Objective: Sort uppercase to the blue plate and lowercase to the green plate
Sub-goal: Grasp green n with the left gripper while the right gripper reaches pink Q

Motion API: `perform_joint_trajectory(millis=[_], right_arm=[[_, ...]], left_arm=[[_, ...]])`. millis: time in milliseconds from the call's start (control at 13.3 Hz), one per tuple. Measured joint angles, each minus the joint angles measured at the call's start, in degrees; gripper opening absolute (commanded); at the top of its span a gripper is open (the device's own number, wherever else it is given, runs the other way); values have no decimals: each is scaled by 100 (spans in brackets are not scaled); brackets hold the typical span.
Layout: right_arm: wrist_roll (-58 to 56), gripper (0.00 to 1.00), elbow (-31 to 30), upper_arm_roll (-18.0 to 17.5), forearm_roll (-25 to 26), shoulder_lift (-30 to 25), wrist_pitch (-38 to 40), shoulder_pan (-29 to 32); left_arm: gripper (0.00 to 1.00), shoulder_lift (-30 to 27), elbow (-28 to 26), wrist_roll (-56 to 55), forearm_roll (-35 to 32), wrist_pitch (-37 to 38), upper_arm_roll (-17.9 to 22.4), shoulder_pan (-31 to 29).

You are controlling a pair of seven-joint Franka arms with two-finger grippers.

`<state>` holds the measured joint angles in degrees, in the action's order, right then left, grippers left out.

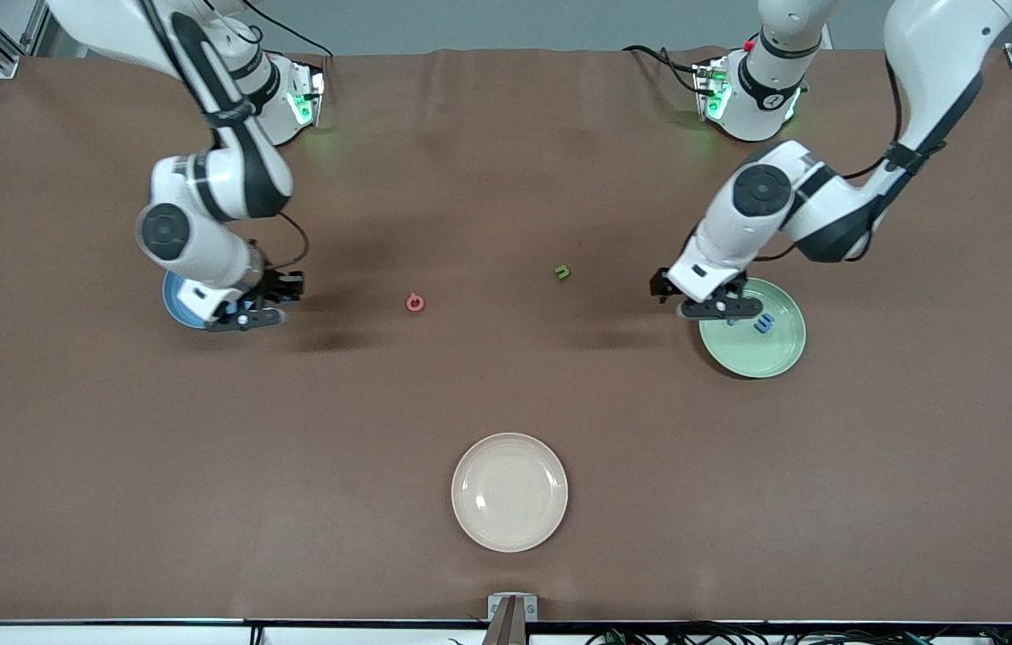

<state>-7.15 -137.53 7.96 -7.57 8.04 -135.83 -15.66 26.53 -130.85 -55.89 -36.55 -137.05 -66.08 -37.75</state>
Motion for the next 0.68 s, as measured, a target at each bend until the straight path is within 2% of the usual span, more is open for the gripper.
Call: perform_joint_trajectory(millis=[150,301,451,526,601,677], right_arm=[[-646,0,-335,6,29,-237,57,492],[-758,1,-749,2,217,-343,-171,688],[-758,8,-1133,-1,336,-347,-619,785],[-758,28,-1277,-2,353,-347,-787,837],[-758,76,-1359,-3,367,-347,-864,894],[-758,100,-1386,-3,385,-347,-872,951]], left_arm=[[100,182,122,-737,4,0,14,592],[99,378,226,-1272,4,-1,112,1118],[99,506,354,-1571,3,-23,418,1685],[99,562,406,-1711,3,-93,629,2000],[99,611,441,-1855,1,-216,854,2316],[99,649,459,-1969,-1,-355,1082,2620]])
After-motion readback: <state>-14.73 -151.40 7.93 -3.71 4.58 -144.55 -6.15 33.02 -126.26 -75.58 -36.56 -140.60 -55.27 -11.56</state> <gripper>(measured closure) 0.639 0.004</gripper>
